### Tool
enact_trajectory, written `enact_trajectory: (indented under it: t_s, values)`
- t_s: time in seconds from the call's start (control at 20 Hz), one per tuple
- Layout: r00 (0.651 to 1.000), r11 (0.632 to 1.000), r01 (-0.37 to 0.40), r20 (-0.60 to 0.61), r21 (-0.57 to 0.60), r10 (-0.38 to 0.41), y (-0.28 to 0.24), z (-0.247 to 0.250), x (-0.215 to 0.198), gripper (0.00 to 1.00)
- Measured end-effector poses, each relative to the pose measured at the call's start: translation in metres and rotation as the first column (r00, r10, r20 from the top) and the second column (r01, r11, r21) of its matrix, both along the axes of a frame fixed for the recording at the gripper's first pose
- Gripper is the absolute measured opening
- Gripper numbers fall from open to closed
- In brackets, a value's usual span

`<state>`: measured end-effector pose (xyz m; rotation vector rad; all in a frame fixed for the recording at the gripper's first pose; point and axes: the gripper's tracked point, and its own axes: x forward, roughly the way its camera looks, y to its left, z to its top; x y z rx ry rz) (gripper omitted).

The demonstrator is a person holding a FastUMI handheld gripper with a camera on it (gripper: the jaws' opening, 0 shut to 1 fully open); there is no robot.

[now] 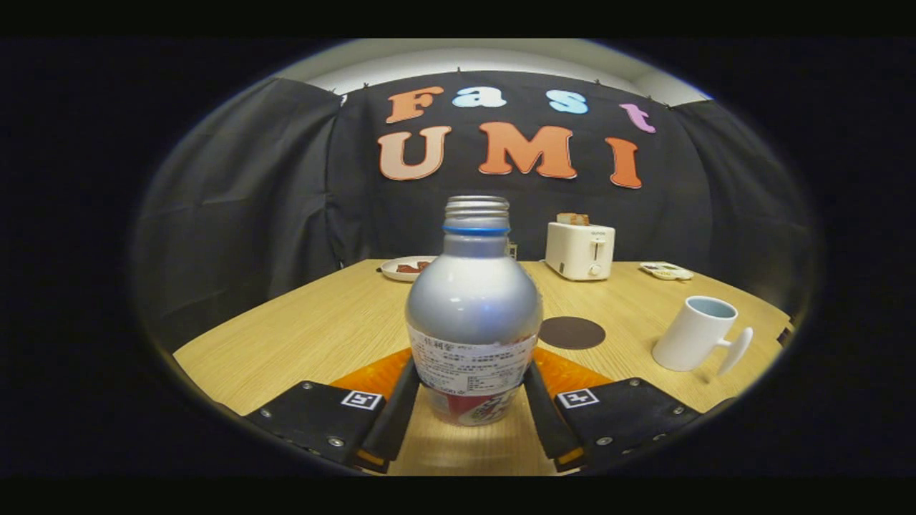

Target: Take the bottle from table, then pour the juice into the cup, finally place the bottle on the coaster

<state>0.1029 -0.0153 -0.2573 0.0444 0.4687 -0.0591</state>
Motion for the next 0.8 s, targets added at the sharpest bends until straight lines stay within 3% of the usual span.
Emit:
enact_trajectory:
  t_s: [0.45,0.8]
  values:
    - [0.997,0.970,0.055,0.041,0.238,-0.066,-0.004,0.031,0.014,0.73]
    - [0.989,0.880,0.106,0.041,0.463,-0.141,-0.014,0.051,0.024,0.73]
